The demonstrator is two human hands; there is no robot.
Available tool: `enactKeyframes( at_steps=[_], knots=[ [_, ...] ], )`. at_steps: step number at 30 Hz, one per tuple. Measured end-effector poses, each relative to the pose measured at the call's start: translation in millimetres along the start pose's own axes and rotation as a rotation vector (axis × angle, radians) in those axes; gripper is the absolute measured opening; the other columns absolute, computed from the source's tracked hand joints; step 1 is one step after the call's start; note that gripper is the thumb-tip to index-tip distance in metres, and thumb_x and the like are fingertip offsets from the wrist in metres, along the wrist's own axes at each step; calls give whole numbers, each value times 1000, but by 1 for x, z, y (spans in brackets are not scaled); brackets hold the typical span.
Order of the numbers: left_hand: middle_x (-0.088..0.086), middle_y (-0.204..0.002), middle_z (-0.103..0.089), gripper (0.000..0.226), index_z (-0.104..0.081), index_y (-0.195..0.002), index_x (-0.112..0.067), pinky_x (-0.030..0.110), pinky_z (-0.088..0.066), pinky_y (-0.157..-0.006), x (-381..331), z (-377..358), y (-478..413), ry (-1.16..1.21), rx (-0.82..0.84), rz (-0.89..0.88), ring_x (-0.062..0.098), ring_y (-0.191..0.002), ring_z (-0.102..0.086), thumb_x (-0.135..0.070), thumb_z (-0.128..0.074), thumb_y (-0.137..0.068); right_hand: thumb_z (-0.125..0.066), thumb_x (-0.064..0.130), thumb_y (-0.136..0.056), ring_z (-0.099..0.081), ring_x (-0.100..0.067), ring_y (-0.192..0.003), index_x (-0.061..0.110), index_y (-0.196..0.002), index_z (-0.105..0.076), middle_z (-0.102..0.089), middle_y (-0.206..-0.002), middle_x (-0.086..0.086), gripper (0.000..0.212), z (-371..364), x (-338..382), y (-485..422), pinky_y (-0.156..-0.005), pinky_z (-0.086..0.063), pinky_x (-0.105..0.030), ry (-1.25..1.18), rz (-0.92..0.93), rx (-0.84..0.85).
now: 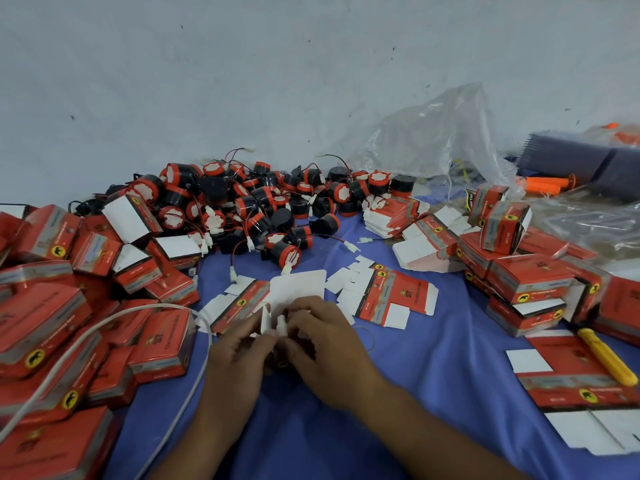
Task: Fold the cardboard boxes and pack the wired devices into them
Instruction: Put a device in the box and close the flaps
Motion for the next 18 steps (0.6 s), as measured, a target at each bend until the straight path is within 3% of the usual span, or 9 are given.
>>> enactKeyframes(
  at_steps=[3,6,10,14,18],
  knots=[
    [-3,-95,-73,33,-71,-109,-35,18,-53,-64,-2,-1,1,-34,0,-28,10,-77,-68,-7,-60,-95,-61,21,-95,-56,-24,-106,8,-92,-67,-62,-126,3,14,-2,3,-1,-92,-44,-39,43,29,19],
    [1,-87,-72,27,-70,-109,-34,23,-53,-61,6,2,-3,-61,-28,15,14,-71,-67,-12,-63,-94,-55,23,-99,-55,-22,-100,10,-92,-67,-69,-118,2,19,-5,4,-1,-94,-41,-37,116,72,84],
    [-4,-90,-73,40,-67,-113,-37,22,-50,-60,19,4,-9,-27,-60,108,3,-66,-62,-6,-61,-90,-48,30,-104,-51,-19,-101,13,-104,-70,-71,-111,5,27,-9,5,2,-98,-36,-33,193,112,135],
    [-5,-93,-69,40,-48,-113,-27,15,-51,-51,29,11,-10,36,-257,172,-1,-73,-67,-10,-71,-85,-48,30,-102,-48,-19,-103,16,-111,-67,-68,-114,5,25,-10,5,2,-98,-36,-31,161,62,126],
    [1,-99,-70,36,-52,-109,-27,20,-52,-56,29,10,-10,62,-251,153,10,-79,-70,-9,-73,-86,-52,27,-101,-51,-21,-106,14,-107,-74,-65,-118,1,25,-8,5,-1,-97,-39,-32,177,58,103]
  ],
)
Point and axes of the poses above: each hand's wrist, its own y-axis away from the middle knuckle, its own z-axis out of the back of the hand, x = y × z, the point moved 8 cm from there along -y, towards the middle knuckle
